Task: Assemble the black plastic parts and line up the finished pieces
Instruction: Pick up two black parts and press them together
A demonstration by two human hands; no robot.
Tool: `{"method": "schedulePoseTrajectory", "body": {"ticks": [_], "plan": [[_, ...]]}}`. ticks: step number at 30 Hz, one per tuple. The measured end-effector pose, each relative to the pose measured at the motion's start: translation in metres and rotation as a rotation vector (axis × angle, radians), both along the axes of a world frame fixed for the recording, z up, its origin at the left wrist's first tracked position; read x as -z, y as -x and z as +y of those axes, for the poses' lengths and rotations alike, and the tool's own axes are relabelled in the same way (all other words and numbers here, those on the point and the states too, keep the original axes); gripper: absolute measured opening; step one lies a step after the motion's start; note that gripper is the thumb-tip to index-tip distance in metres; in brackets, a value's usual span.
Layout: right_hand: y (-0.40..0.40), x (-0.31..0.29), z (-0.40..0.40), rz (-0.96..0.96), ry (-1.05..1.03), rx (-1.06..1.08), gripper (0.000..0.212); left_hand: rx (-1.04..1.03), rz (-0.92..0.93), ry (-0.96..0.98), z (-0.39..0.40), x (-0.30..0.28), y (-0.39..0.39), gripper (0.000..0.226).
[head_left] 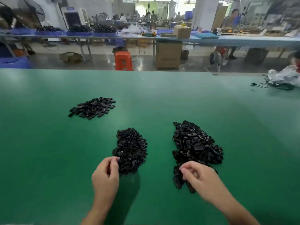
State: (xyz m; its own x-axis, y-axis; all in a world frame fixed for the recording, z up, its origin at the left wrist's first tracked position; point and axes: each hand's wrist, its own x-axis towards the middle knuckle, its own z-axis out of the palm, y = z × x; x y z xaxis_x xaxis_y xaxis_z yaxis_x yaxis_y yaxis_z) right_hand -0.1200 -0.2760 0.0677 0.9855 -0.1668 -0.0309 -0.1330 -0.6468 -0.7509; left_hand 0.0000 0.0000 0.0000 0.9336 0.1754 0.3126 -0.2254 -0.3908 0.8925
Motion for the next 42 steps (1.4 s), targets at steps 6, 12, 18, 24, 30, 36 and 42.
{"method": "schedulePoseTrajectory", "body": {"ticks": [6, 12, 18, 24, 30, 36, 42], "plan": [[-0.069, 0.011, -0.020, 0.104, 0.720, 0.013, 0.031, 0.118, -0.098, -0.446, -0.026, 0.017, -0.055, 0.020], [-0.079, 0.037, -0.029, 0.269, 0.852, -0.093, 0.037, 0.068, -0.163, -0.629, -0.013, 0.050, -0.078, 0.029], [-0.082, 0.046, -0.036, 0.295, 0.850, -0.079, 0.030, 0.140, -0.193, -0.744, -0.013, 0.060, -0.080, 0.034], [-0.082, 0.047, -0.041, 0.235, 0.877, -0.020, 0.041, 0.183, -0.252, -0.747, -0.012, 0.063, -0.082, 0.022], [-0.084, 0.032, -0.033, 0.092, 0.782, 0.071, 0.037, 0.200, -0.245, -0.711, -0.013, 0.061, -0.082, 0.022], [-0.109, 0.030, 0.021, 0.005, -0.122, 0.259, 0.016, 0.219, -0.232, -0.665, -0.012, 0.060, -0.084, 0.019], [-0.127, 0.071, 0.080, -0.103, -0.447, 0.475, 0.013, 0.223, -0.229, -0.618, -0.011, 0.056, -0.082, 0.019]]}}
